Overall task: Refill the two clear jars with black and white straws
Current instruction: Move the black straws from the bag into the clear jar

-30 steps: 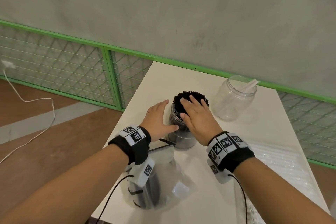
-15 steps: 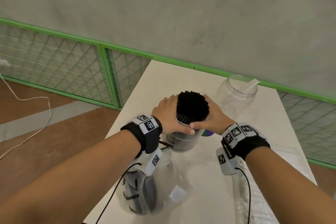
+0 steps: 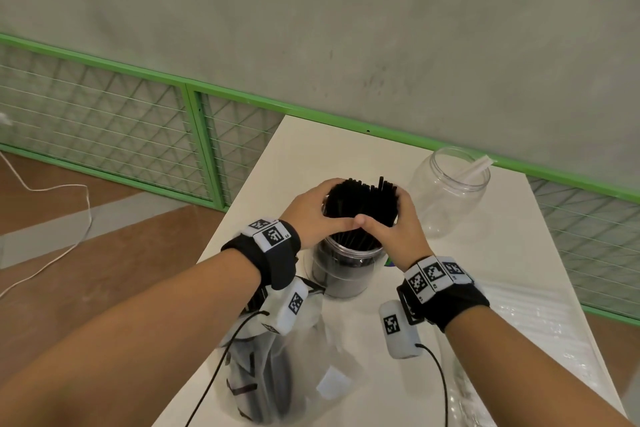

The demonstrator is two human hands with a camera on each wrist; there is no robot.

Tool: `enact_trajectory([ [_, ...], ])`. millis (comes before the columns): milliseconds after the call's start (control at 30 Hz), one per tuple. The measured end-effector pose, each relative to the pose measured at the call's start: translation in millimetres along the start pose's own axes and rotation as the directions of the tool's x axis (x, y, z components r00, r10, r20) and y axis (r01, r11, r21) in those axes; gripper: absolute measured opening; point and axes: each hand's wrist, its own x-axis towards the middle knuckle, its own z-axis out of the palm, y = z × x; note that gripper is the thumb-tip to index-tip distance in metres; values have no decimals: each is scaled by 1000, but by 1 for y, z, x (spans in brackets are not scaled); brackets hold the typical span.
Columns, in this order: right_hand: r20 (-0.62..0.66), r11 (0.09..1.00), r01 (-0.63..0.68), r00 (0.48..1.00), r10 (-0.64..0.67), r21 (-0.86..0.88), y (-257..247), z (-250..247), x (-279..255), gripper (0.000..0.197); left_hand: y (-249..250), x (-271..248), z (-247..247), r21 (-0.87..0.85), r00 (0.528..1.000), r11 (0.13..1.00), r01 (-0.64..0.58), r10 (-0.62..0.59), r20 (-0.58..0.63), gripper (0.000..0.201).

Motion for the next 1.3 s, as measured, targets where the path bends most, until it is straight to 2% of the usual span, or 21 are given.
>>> enact_trajectory([
  [67, 55, 999, -49, 997, 48, 5, -1, -3, -1, 78, 1, 1, -1, 17, 999, 1000, -4, 3, 41, 72],
  [133, 86, 1000, -28, 996, 27, 9, -5, -5, -2, 78, 1, 3, -3, 41, 996, 999, 20, -24, 88, 79],
  [233, 108, 999, 2, 994, 2, -41, -11, -6, -4, 103, -1, 3, -5, 46, 988, 996, 78, -84, 132, 94],
  [300, 120, 997, 3, 993, 6, -81, -12, -6, -7, 108, -3, 3, -7, 53, 982, 994, 100, -107, 158, 97],
  [500, 79, 996, -7, 997, 15, -92, -13, -11, -13, 109, -8, -3, -10, 82, 977, 988, 128, -140, 162, 97],
  [600, -7, 984, 63, 998, -65, -165, -20, -12, -24, 108, -12, -10, -17, 107, 974, 984, 143, -159, 164, 99],
  [667, -119, 951, 184, 969, -218, -247, -30, -11, -35, 91, -16, -20, -25, 105, 975, 983, 152, -166, 145, 97],
  [733, -192, 896, 321, 901, -389, -307, -41, -6, -53, 59, -22, -36, -37, 72, 981, 984, 164, -170, 90, 88],
  [800, -92, 862, 412, 886, -455, -295, -50, 9, -75, 29, -36, -59, -49, 52, 981, 980, 193, -194, 10, 69],
  [867, 173, 843, 447, 894, -412, -301, -47, 29, -96, 20, -56, -88, -59, 70, 965, 965, 254, -248, -85, 48],
  [900, 328, 821, 456, 877, -350, -344, -42, 41, -105, 26, -70, -103, -62, 88, 947, 949, 303, -289, -141, 42],
  [967, 576, 755, 480, 800, -167, -447, -25, 63, -118, 57, -94, -133, -65, 104, 892, 900, 424, -395, -219, 48],
  [1000, 634, 722, 487, 769, -87, -491, -17, 73, -121, 72, -105, -146, -64, 94, 860, 867, 490, -464, -213, 62],
  [1067, 661, 669, 484, 751, 15, -565, -7, 89, -124, 86, -120, -167, -54, 57, 799, 799, 599, -591, -109, 101],
  [1133, 652, 645, 449, 752, 101, -618, -1, 103, -123, 80, -127, -180, -39, 45, 763, 763, 645, -646, 19, 125],
  [1200, 643, 682, 368, 740, 197, -632, 0, 114, -121, 68, -133, -184, -22, 60, 756, 757, 650, -653, 45, 127],
  [1267, 603, 792, 187, 753, 264, -581, -2, 121, -118, 54, -140, -184, -8, 104, 764, 760, 642, -645, -4, 122],
  [1300, 575, 817, 105, 761, 301, -567, -1, 124, -116, 43, -144, -183, -3, 132, 769, 760, 637, -639, -32, 117],
])
